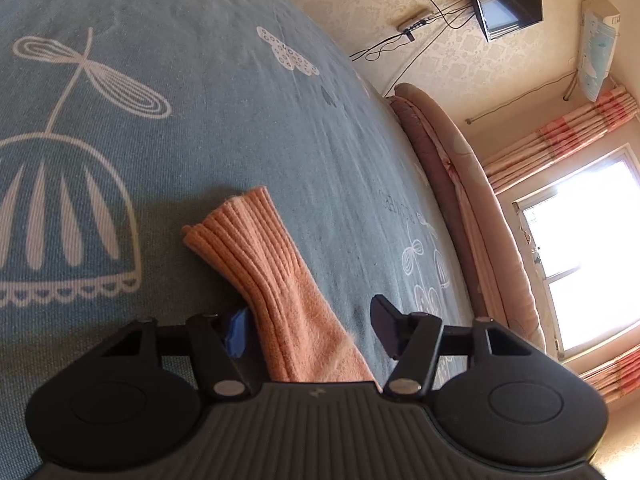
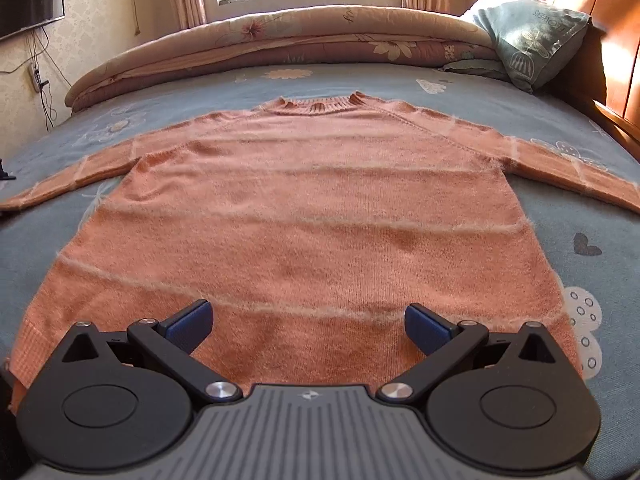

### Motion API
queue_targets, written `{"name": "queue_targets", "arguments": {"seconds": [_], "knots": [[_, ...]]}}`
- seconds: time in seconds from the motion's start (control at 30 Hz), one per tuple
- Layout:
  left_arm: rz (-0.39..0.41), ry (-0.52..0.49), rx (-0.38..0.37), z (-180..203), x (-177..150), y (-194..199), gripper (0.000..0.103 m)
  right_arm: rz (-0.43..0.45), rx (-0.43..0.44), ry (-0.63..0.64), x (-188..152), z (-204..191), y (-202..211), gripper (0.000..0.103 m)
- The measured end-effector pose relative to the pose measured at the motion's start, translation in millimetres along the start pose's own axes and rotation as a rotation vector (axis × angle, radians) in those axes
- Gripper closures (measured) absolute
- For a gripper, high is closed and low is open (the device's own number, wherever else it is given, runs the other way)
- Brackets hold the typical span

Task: Fold clothes
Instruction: 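Lower the left gripper onto the ribbed sleeve cuff and close it, then lift the gripped cuff up off the bed with the left gripper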

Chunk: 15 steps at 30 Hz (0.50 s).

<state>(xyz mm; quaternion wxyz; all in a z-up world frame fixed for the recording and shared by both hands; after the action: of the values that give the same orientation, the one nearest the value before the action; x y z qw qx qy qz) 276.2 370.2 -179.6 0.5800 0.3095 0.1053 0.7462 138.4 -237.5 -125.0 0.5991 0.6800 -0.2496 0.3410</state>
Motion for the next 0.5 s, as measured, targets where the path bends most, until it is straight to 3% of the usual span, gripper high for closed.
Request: {"name": "queue_targets", "arguments": {"seconds": [0.1, 0.2, 0.27, 0.37, 0.5], "knots": [[0.0, -0.078, 0.05, -0.2, -3.5, 3.2, 0.073, 0.032, 0.054, 0.046, 29.2, -8.0, -3.1, 0.0], [-0.013, -0.087, 0.078, -5.1, -1.4, 5.0, 0.091, 0.095, 0.071, 0.08, 46.0, -13.8, -15.4, 0.0], [-0.023, -0.103, 0.089, -3.8, -0.7, 6.0, 0.091, 0.126, 0.072, 0.084, 43.0, -14.2, -26.6, 0.0], [-0.028, -0.173, 0.143, 7.3, -3.3, 7.1, 0.092, 0.051, 0.097, 0.1, 20.1, -10.8, -43.7, 0.0], [-0.032, -0.262, 0.209, 26.7, -7.5, 10.1, 0.092, 0.047, 0.105, 0.122, 16.8, -10.4, -44.6, 0.0]]}}
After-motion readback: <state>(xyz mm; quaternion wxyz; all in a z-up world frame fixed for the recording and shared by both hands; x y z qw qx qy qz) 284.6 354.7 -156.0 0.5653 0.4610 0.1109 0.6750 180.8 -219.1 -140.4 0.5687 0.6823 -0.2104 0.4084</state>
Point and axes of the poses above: each gripper's, at about its wrist camera, not at the fingertips, and y roughly against the way its jaws point, z to its right, x to its top, the point moved 4 cm from there along -y, roughly the way its jaws point, and after that the axes turned 4 degrees about y, right-handed, at the moved point
